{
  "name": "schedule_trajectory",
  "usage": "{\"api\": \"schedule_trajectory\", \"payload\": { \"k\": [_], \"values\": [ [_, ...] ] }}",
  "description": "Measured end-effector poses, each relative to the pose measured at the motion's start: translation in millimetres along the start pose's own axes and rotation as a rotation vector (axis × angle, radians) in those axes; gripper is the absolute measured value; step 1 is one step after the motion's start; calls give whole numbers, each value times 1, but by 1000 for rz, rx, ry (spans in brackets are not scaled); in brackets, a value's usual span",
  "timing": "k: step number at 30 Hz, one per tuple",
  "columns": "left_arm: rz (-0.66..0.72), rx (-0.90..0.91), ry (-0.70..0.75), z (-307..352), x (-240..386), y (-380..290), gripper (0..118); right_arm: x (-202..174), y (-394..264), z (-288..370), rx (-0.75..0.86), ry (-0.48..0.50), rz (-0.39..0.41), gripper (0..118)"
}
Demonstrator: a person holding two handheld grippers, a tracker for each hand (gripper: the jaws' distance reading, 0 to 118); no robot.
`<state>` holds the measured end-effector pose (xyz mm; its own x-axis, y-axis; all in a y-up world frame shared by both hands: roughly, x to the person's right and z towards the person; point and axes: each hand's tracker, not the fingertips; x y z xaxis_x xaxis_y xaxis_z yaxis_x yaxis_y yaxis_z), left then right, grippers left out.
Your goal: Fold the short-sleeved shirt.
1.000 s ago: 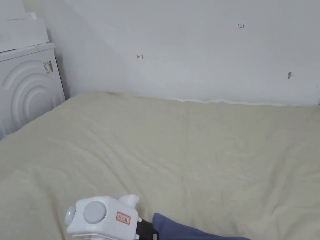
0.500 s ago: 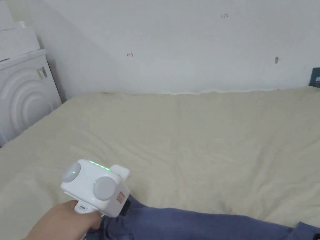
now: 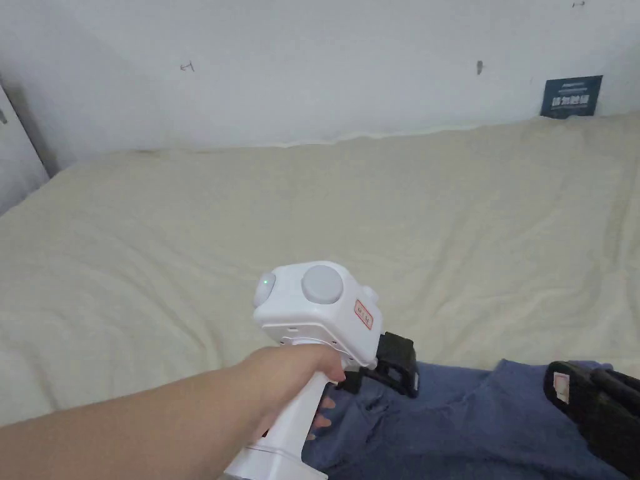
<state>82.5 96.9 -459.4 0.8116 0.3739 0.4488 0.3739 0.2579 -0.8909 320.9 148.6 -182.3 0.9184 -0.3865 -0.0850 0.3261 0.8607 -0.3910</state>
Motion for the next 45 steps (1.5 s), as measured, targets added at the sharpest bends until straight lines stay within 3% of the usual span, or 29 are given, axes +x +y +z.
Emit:
{"api": "schedule_trajectory", "payload": {
  "k": [1, 6, 8, 13, 15, 16, 17, 18, 21, 26, 31, 33, 36, 39, 45],
  "values": [
    [15, -1, -67, 0, 5, -1, 109, 1, 0, 2, -2, -4, 2, 1],
    [-11, 99, -374, 37, 0, -10, 109, 10, -5, 10, -14, -19, 8, 1],
    [-14, 163, -336, 58, -9, -19, 109, 14, -8, 11, -21, -25, -3, 1],
    [40, 145, 12, 81, -35, -41, 106, 25, -15, 6, -36, -14, -92, 1],
    [2, 207, 89, 82, -41, -50, 77, 27, -18, 5, -35, -7, -112, 1],
    [9, 204, 113, 78, -44, -51, 47, 27, -19, 5, -29, 1, -120, 1],
    [28, 194, 146, 73, -46, -50, 5, 27, -19, 5, -27, 0, -122, 1],
    [45, 198, 197, 69, -48, -51, 0, 27, -19, 5, -27, 0, -123, 1],
    [54, 156, 196, 46, -52, -45, 0, 24, -19, 6, -38, -6, -97, 1],
    [-100, -23, 90, -7, -17, -54, 0, 26, -18, 7, -45, -18, -76, 1],
    [-228, -41, 57, -28, 18, -58, 0, 27, -18, 6, -54, -33, -70, 1],
    [-208, -16, -74, -21, 20, -57, 0, 27, -17, 7, -55, -34, -70, 1],
    [-167, 58, -391, -2, 16, -58, 1, 24, -16, 7, -54, -28, -69, 1],
    [-126, 207, -539, 30, -3, -61, 2, 20, -15, 6, -58, -25, -62, 1],
    [72, 353, -320, 86, -99, -64, 5, 12, -11, 5, -81, -21, -31, 1]
  ]
}}
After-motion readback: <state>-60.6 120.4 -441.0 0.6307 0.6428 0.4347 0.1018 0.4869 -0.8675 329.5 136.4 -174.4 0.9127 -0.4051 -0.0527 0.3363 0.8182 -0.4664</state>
